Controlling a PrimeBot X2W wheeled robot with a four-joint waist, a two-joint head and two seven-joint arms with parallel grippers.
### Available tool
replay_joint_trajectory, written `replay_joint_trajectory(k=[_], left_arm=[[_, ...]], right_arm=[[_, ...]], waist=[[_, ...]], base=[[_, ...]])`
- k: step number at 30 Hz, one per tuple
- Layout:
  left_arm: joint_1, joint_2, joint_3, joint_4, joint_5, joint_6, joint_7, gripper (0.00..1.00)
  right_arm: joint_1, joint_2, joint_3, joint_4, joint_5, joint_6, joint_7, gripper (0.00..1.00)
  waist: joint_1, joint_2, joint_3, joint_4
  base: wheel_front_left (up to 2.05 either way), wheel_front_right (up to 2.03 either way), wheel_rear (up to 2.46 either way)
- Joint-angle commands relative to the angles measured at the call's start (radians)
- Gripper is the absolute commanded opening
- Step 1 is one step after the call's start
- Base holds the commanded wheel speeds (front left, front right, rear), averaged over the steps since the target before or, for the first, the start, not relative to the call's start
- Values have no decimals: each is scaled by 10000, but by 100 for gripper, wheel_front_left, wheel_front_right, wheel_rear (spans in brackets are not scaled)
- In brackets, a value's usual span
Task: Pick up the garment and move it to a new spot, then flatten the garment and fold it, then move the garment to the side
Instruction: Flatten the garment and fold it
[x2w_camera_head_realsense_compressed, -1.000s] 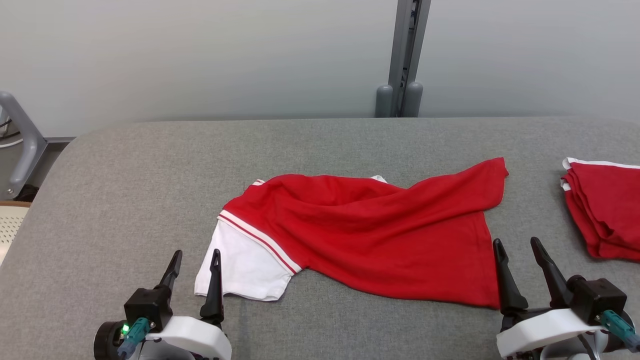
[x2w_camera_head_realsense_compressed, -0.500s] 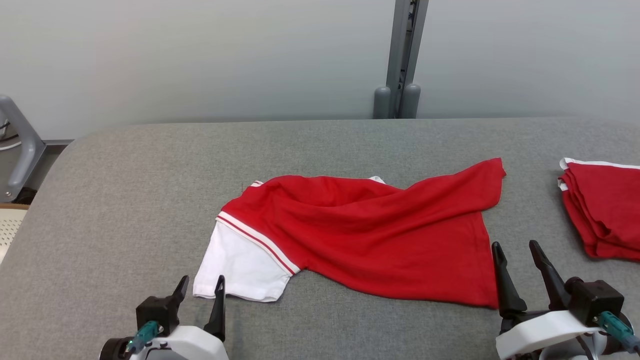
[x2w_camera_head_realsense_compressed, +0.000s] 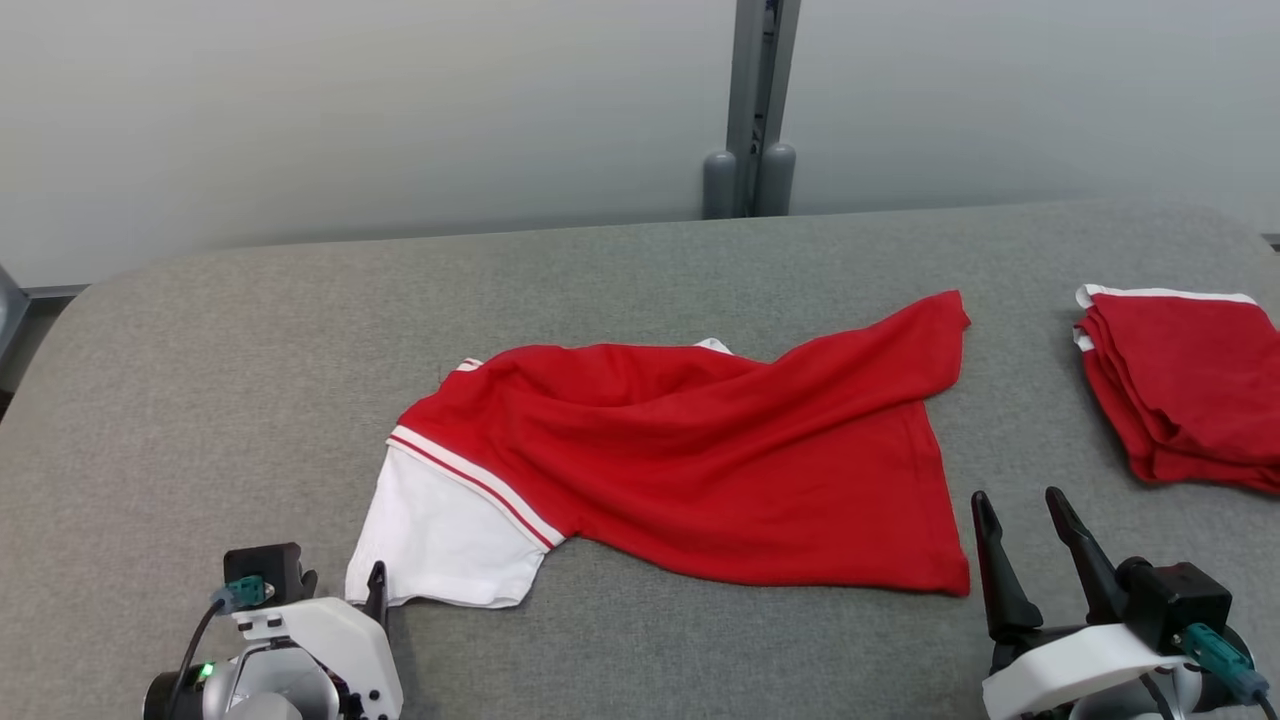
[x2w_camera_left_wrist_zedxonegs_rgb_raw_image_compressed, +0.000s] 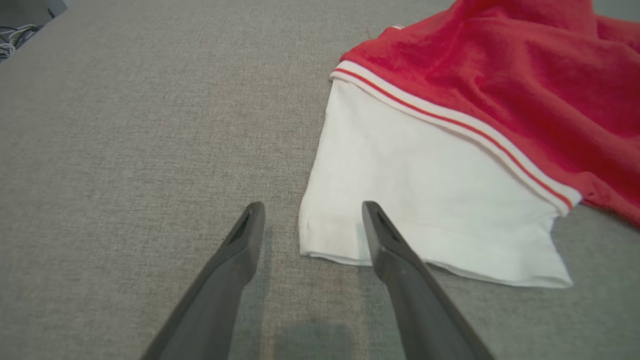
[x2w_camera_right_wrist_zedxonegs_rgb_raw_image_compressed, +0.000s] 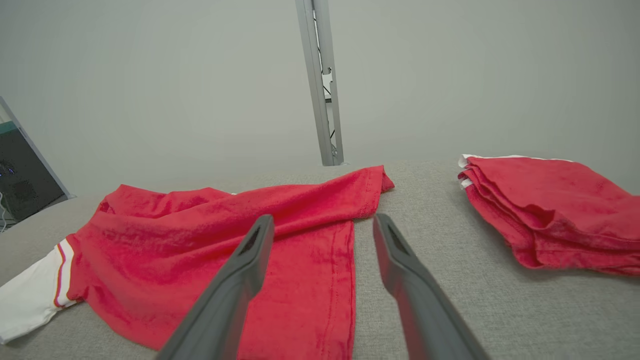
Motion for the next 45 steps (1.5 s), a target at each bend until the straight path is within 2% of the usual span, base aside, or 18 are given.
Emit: replay_joint_trajectory(k=[1, 8, 9, 11, 12, 13, 15, 17, 23, 28, 42, 43, 44, 45], left_arm=[[-176, 35, 75, 128, -98, 26, -70, 100], [-545, 49, 81, 1000, -228, 128, -42, 100], [-602, 27, 78, 1097, -240, 132, -80, 96], [-652, -18, 74, 1294, -289, 106, -125, 83], [-658, -47, 43, 1428, -299, 98, -114, 70], [-673, -64, 7, 1536, -301, 76, -112, 47], [-695, -140, 25, 1686, -427, -18, -171, 30], [-725, -178, 50, 1784, -520, -95, -290, 2], [-867, -229, 163, 1555, -715, -219, -1266, 0], [-834, -269, 81, 999, -744, -262, -1970, 0], [-179, -230, -136, -404, -733, -141, -2173, 0], [-140, -223, -152, -501, -736, -136, -2170, 0], [-105, -214, -152, -591, -753, -122, -2167, 0], [-65, -197, -160, -692, -763, -123, -2168, 0]], right_arm=[[-70, -51, -31, 20, 20, 5, -73, 100], [-114, -51, -10, 98, -99, 5, -73, 100], [-99, -51, -8, 133, -123, 5, -72, 100], [-62, -51, 17, 263, -149, 5, -72, 100], [-31, -51, 51, 348, -177, 4, -69, 100], [-1, -49, 89, 432, -195, 5, -10, 100], [56, -53, 111, 661, -228, 5, 205, 100], [150, -53, 82, 821, -251, 5, 466, 100], [110, -50, 15, 1425, -33, 5, 994, 100], [-437, -51, 99, 2325, 470, 5, 705, 100], [-1677, -37, 707, 4764, 1166, 5, 908, 100], [-1755, -33, 754, 4903, 1200, 5, 872, 79], [-1815, -30, 821, 5015, 1257, 5, 846, 48], [-1894, -27, 897, 5078, 1363, 5, 759, 42]], waist=[[0, 0, 71, -99], [0, 0, 242, -371], [0, 0, 264, -396], [0, 0, 309, -440], [0, 0, 326, -459], [0, 0, 343, -477], [0, 0, 380, -500], [0, 0, 407, -509], [0, 0, 485, -426], [0, 0, 569, -83], [0, 0, 662, 476], [0, 0, 664, 486], [0, 0, 666, 492], [0, 0, 665, 491]], base=[[0, 0, 0], [0, 0, 0], [0, 0, 0], [0, 0, 0], [0, 0, 0], [0, 0, 0], [0, 0, 0], [0, 0, 0], [0, 0, 0], [0, 0, 0], [0, 0, 0], [0, 0, 0], [0, 0, 0], [0, 0, 0]])
